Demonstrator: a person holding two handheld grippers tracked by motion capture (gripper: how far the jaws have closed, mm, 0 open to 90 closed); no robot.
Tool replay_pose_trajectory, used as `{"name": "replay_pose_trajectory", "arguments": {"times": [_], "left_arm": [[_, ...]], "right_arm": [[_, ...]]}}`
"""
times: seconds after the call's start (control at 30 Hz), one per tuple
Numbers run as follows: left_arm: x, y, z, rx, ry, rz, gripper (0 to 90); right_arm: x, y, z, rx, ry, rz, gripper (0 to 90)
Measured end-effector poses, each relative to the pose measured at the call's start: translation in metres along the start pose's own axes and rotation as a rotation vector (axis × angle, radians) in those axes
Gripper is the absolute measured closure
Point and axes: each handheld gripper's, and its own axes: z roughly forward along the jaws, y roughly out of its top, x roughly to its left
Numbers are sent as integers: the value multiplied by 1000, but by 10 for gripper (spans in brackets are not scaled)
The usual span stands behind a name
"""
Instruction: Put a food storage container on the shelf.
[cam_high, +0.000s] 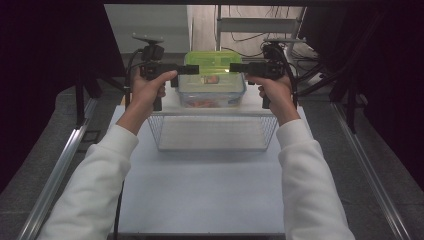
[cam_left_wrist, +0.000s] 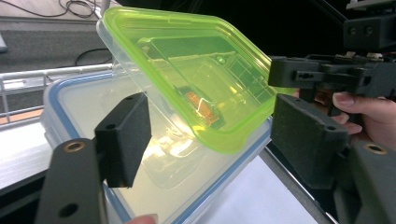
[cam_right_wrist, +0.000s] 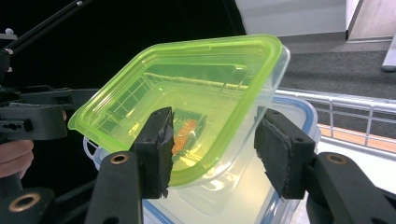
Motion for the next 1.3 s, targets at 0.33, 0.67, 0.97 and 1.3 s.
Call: {"name": "replay_pose_trajectory", "arguments": {"times": [0.33,0.67,0.97,1.3], "left_arm": [[5,-1,-6,-13,21,2,226],[11,-7,-19,-35,11,-11,209],[5,-22,-42,-41,-9,0,210],[-4,-64,-72,9,20,79,212]], "right_arm": [[1,1,-9,-17,-13,10,421],[4,-2,-23,-25,4,-5,412],[4,-17,-50,-27,46,-22,389],[3,-56,-76,-10,76,-51,378]]}}
